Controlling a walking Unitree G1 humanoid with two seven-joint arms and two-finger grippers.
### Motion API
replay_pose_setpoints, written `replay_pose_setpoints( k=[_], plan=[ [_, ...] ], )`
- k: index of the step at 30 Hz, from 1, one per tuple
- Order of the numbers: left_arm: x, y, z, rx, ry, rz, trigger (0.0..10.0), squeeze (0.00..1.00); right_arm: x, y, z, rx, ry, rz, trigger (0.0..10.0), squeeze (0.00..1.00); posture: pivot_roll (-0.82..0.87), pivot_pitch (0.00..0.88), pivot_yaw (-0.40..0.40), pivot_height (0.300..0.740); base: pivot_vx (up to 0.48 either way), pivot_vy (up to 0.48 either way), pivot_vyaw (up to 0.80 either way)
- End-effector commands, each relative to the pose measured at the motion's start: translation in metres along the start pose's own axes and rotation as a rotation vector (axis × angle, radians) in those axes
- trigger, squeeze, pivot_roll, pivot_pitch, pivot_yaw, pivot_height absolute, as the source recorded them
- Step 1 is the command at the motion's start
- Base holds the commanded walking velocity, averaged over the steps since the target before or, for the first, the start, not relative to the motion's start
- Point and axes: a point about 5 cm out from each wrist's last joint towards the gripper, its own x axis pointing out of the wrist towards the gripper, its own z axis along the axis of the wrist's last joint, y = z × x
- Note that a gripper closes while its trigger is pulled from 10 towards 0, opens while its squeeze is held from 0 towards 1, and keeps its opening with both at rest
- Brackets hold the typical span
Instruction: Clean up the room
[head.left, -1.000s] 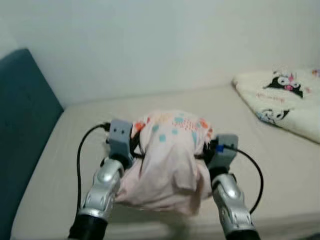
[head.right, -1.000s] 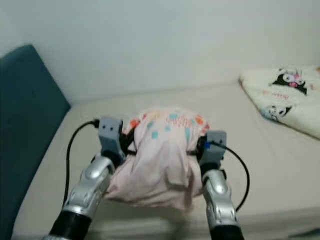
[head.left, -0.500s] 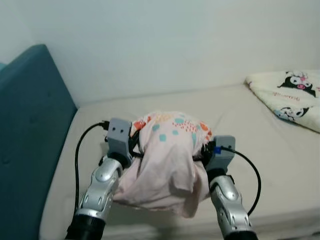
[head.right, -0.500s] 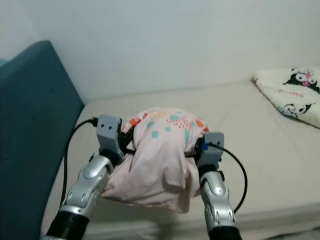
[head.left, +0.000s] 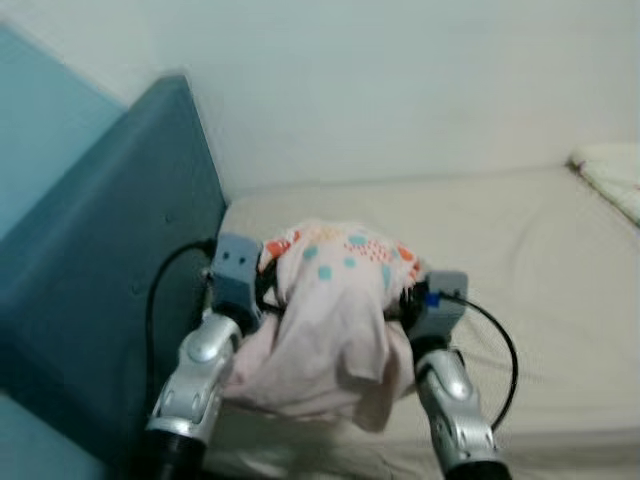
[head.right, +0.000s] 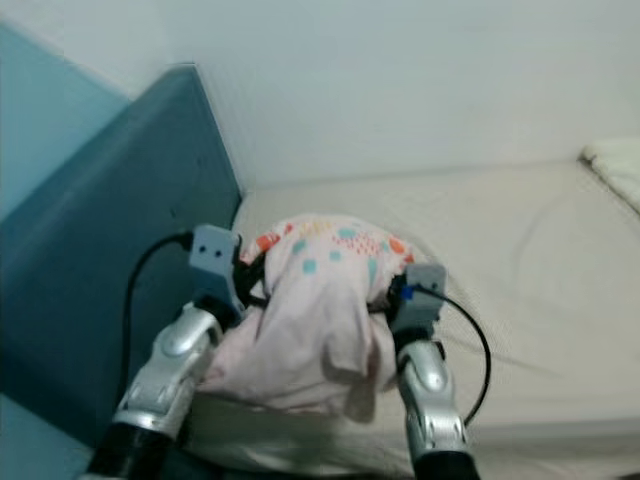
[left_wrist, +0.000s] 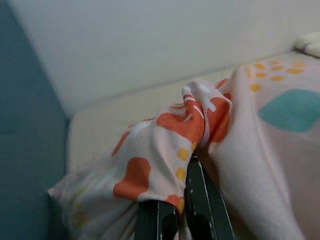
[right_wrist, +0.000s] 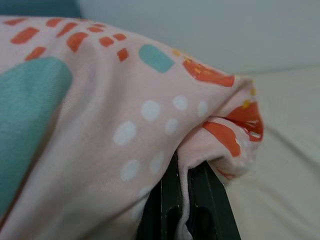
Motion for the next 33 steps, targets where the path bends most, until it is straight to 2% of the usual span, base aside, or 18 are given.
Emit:
replay_pose_setpoints(
  k=[1,9,10,19,20,24,33],
  plan=[
    [0.005,-0.012,0.017,0.034,-0.076,-0.065,10.0,0.00,0.004,0.011,0.005,-0.006,-0.033,0.045,10.0,0.00,0.05,0.000,0.093,0.740,0.000,-0.480,0.00],
    [0.005,-0.015,0.017,0.045,-0.066,-0.083,10.0,0.00,0.003,0.011,0.004,0.001,-0.034,0.038,10.0,0.00,0.05,0.000,0.101,0.740,0.000,-0.465,0.00],
    [0.005,-0.015,0.016,0.025,-0.060,-0.084,10.0,0.00,0.003,0.011,0.004,0.002,-0.034,0.037,10.0,0.00,0.05,0.000,0.103,0.740,0.000,0.000,0.00],
    [0.007,-0.014,0.013,0.029,-0.031,-0.074,10.0,0.00,0.003,0.010,0.003,-0.001,-0.034,0.029,10.0,0.00,0.05,0.000,0.104,0.740,0.000,0.000,0.00],
    [0.007,-0.013,0.013,0.027,-0.028,-0.056,10.0,0.00,0.004,0.009,0.004,-0.032,-0.032,0.034,10.0,0.00,0.05,0.000,0.104,0.740,0.000,0.000,0.00],
    [0.010,-0.007,0.011,0.008,-0.014,-0.011,10.0,0.00,0.006,0.010,0.005,-0.075,-0.028,0.048,10.0,0.00,0.06,0.000,0.098,0.740,0.000,0.000,0.80],
    [0.010,-0.005,0.011,0.010,-0.003,-0.005,10.0,0.00,0.008,0.011,0.005,-0.076,-0.026,0.067,10.0,0.00,0.05,0.000,0.092,0.740,0.000,0.000,0.80]
  ],
)
